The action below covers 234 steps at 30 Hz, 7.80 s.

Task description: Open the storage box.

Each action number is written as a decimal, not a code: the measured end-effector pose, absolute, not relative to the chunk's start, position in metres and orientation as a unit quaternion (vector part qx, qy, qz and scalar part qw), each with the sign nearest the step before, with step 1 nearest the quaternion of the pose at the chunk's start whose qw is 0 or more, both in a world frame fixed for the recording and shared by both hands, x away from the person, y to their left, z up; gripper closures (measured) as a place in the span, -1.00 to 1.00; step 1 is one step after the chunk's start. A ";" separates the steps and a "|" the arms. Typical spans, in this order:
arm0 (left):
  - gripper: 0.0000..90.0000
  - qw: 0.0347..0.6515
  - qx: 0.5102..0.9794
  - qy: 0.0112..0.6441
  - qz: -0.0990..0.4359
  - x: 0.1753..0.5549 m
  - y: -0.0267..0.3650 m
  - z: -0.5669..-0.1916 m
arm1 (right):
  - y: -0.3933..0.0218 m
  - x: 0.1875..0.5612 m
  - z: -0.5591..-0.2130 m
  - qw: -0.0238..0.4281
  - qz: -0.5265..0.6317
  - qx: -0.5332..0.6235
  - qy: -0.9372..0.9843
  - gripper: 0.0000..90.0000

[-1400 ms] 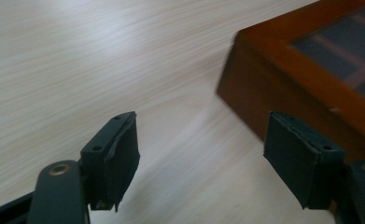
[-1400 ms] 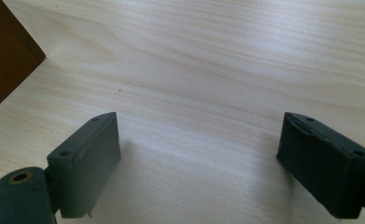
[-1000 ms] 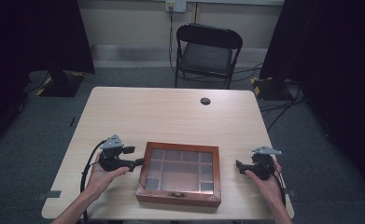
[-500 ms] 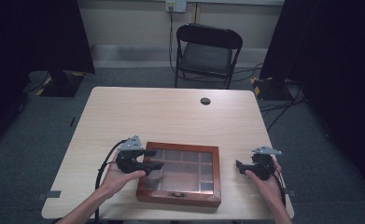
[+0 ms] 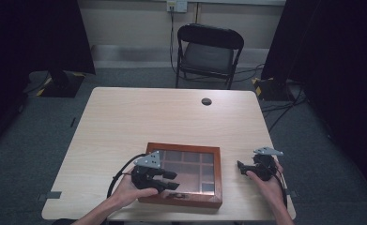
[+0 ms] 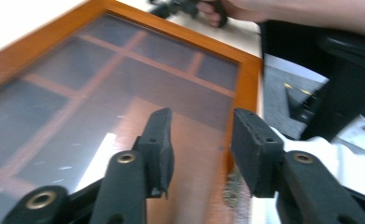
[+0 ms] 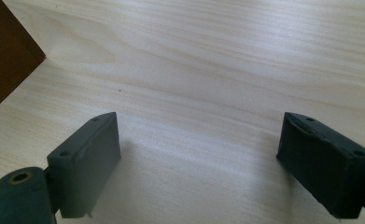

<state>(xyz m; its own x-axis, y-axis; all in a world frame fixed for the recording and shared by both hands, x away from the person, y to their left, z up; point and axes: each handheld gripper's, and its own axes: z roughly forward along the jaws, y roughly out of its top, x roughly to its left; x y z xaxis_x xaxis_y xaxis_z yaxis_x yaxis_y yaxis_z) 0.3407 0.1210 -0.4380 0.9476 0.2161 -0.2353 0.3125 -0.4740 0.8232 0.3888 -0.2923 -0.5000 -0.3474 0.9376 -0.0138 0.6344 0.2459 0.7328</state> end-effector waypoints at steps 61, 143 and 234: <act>0.84 0.435 0.890 0.100 -0.090 0.334 0.093 -0.434 | -0.266 0.376 -0.482 0.162 0.365 0.439 0.805 -0.67; -0.50 0.502 0.849 0.161 -0.014 0.339 0.160 -0.395 | -0.232 0.348 -0.439 0.116 0.459 0.327 0.818 -0.62; 0.18 0.534 0.810 0.219 0.104 0.389 0.195 -0.399 | -0.231 0.382 -0.400 0.099 0.531 0.326 0.776 -0.23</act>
